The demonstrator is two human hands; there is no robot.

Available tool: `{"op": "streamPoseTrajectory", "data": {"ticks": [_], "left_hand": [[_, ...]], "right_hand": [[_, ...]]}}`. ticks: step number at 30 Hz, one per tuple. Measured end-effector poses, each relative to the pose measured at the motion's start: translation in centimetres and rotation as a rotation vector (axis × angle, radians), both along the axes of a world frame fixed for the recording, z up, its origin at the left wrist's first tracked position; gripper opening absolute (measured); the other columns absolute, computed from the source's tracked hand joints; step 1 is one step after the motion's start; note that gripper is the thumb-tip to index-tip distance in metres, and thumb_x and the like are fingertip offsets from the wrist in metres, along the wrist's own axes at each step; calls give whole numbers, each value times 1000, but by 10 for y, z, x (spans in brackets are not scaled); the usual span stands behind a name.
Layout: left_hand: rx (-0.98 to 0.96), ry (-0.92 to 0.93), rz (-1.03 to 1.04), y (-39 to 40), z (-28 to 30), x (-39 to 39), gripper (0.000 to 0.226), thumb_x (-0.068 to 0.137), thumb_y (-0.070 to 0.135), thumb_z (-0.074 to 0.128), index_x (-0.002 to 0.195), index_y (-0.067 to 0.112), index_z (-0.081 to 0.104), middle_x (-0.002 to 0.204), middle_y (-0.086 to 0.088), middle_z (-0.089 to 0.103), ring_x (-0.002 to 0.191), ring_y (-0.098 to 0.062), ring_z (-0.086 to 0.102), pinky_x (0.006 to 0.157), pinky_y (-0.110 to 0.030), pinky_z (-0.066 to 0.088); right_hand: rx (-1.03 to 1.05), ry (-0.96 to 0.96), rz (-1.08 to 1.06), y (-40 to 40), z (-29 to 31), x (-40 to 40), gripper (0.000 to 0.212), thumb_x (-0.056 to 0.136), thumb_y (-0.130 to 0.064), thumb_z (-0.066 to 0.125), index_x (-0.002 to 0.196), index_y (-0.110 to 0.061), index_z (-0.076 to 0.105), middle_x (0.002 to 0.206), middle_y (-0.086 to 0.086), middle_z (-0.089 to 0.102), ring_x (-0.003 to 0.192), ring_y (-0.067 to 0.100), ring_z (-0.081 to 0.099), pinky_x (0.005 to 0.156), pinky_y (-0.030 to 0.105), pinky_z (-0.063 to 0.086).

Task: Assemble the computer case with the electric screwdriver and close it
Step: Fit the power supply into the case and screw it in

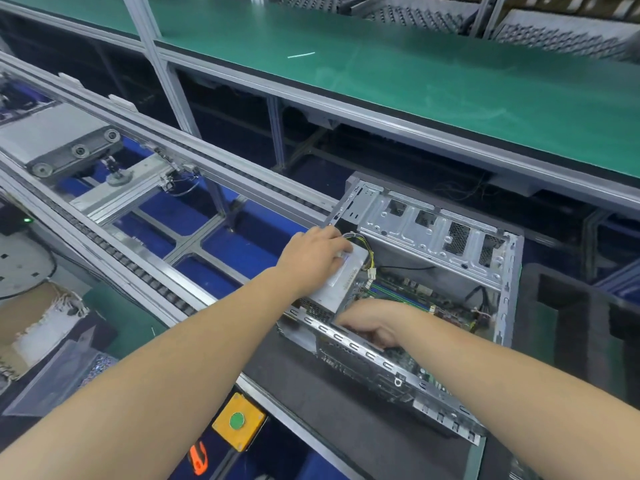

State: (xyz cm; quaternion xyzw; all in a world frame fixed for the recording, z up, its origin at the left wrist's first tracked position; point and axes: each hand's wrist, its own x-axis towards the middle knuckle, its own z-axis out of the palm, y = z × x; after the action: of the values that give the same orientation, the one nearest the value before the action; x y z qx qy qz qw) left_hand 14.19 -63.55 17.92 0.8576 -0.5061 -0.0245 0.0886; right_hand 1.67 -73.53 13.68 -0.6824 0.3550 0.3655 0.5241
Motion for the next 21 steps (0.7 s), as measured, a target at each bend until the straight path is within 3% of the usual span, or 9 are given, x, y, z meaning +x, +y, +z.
{"op": "streamPoseTrajectory", "data": {"ticks": [3,6,9,12,15,17,18,21], "left_hand": [[-15,-1,6,1,-3,0,29,104,34,48,131,37,59,134,10,52,117,-20,49,89,-36,38],[-33,6,20,1,-5,0,29,104,34,48,131,39,59,135,11,52,118,-19,49,91,-36,36],[-44,12,24,1,-7,1,30,104,35,47,131,40,59,135,11,51,120,-18,48,94,-38,37],[-43,24,33,0,-9,2,30,104,34,48,130,40,59,136,12,51,121,-19,47,95,-40,37],[-56,22,39,1,-12,2,29,104,34,47,131,41,58,137,12,50,121,-19,47,95,-40,37],[-63,4,31,2,-15,2,29,105,34,46,132,41,57,137,13,49,121,-18,47,95,-39,37],[-65,-7,27,2,-16,1,29,106,34,45,132,41,55,137,13,49,121,-17,46,95,-39,37],[-79,-15,32,3,-19,1,29,106,33,44,132,40,54,136,14,49,121,-16,46,95,-39,37]], "right_hand": [[-28,-17,-131,5,-6,1,22,99,-17,69,117,-5,66,97,9,76,72,21,71,59,31,59],[-50,-10,-184,9,-8,0,20,97,-13,72,114,-3,68,90,9,72,67,20,70,56,32,61],[-29,24,-188,10,-8,1,31,99,-13,70,125,2,66,94,12,72,66,22,68,60,37,60],[-20,26,-187,9,-12,0,36,98,-12,70,130,4,65,93,14,72,72,26,68,80,45,61],[-36,-4,-232,9,-14,-2,37,93,-10,75,127,3,68,113,20,74,89,33,72,96,53,59],[-98,-59,-225,9,-14,-3,35,92,-14,77,124,-5,72,115,12,73,92,28,71,88,45,62],[-146,-87,-204,8,-15,-3,33,92,-17,78,123,-10,73,108,4,72,86,22,69,76,38,63],[-234,-96,-179,7,-13,-3,23,91,-22,79,112,-12,74,80,-7,63,62,7,61,42,20,46]]}}
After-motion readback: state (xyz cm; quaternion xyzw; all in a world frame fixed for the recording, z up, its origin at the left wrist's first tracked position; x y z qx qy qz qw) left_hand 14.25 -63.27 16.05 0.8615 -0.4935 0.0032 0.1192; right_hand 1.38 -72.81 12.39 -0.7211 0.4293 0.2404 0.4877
